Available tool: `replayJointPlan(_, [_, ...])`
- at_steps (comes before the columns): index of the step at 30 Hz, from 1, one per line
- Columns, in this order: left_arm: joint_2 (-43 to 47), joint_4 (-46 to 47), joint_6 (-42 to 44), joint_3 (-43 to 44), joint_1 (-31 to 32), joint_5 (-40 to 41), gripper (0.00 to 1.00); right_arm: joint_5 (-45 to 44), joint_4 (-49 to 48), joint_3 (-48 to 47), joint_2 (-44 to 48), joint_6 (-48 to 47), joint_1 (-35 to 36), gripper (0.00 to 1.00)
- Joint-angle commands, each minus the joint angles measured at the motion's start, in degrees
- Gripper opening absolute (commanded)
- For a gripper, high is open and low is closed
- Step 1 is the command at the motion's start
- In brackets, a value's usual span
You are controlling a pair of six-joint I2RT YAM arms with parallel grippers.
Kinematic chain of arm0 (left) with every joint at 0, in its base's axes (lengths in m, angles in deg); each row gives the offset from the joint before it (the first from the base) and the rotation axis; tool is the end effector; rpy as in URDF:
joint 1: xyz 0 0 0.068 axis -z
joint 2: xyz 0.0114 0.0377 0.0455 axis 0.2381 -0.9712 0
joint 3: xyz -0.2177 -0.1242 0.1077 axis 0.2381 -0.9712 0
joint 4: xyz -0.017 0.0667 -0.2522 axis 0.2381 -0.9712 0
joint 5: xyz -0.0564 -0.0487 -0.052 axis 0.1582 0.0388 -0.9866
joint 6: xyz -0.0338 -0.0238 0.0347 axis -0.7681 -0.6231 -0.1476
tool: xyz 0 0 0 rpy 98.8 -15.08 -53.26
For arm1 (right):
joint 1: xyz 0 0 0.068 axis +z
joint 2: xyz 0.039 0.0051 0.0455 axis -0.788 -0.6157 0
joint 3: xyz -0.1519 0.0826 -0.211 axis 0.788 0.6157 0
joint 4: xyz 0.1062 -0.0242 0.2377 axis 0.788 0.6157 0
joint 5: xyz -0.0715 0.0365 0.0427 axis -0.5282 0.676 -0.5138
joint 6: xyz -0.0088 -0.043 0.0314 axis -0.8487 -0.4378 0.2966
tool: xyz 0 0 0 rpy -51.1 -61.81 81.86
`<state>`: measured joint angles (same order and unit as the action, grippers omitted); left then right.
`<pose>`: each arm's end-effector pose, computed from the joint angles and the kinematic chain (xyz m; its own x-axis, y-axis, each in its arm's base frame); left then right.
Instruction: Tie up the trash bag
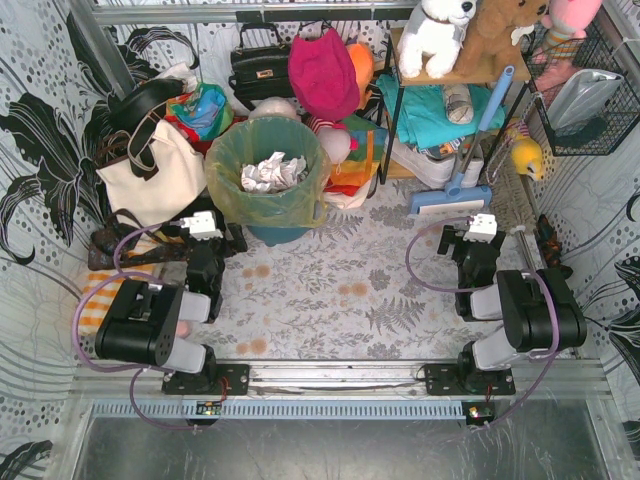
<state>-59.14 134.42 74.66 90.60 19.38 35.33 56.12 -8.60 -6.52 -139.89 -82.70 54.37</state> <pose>0.2282 -0.0159 0.1511 -0.0763 -0.0628 -0.9951 -0.0877 0.9946 -0.0560 0.2287 0.0010 0.1451 -0.0761 -0.0474 -0.9960 0.1918 0.9795 -0.0612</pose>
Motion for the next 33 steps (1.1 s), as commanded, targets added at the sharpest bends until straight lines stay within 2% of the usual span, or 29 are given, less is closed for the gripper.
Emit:
replayJointPlan(1, [3.4, 2.5, 2.0, -1.0, 0.8, -0.5, 0.98, 0.5, -0.2, -0.4, 2.4, 0.5, -0.2, 0.97])
replayJointPlan(7, [11.8, -8.3, 4.2, 0.4, 5.7, 3.9, 0.98, -2.3, 11.7, -2.5, 10.5, 0.6, -0.2, 0.97])
replayJointPlan(9, [15.7, -10.9, 4.0, 0.2, 7.5, 6.6, 0.98, -2.3, 12.8, -1.9, 12.9, 0.1, -0.2, 0.97])
replayJointPlan(18, [36.0, -30.9, -5.6, 1.5, 9.6, 14.5, 0.98, -1.2, 32.7, -4.5, 28.8, 3.0, -0.2, 0.97])
replayJointPlan(26, [46.6, -55.9, -8.9, 11.5, 9.7, 15.5, 0.98, 5.2, 50.7, -11.8, 37.8, 12.1, -0.2, 0.97])
replayJointPlan(31, [49.1, -66.7, -10.5, 19.0, 9.6, 16.5, 0.98, 15.3, 66.1, -22.4, 36.1, 18.4, -0.2, 0.98])
replayJointPlan(33, [49.3, -70.2, -14.1, 22.5, 9.6, 19.5, 0.98, 19.7, 68.6, -25.0, 35.2, 19.8, -0.2, 0.99])
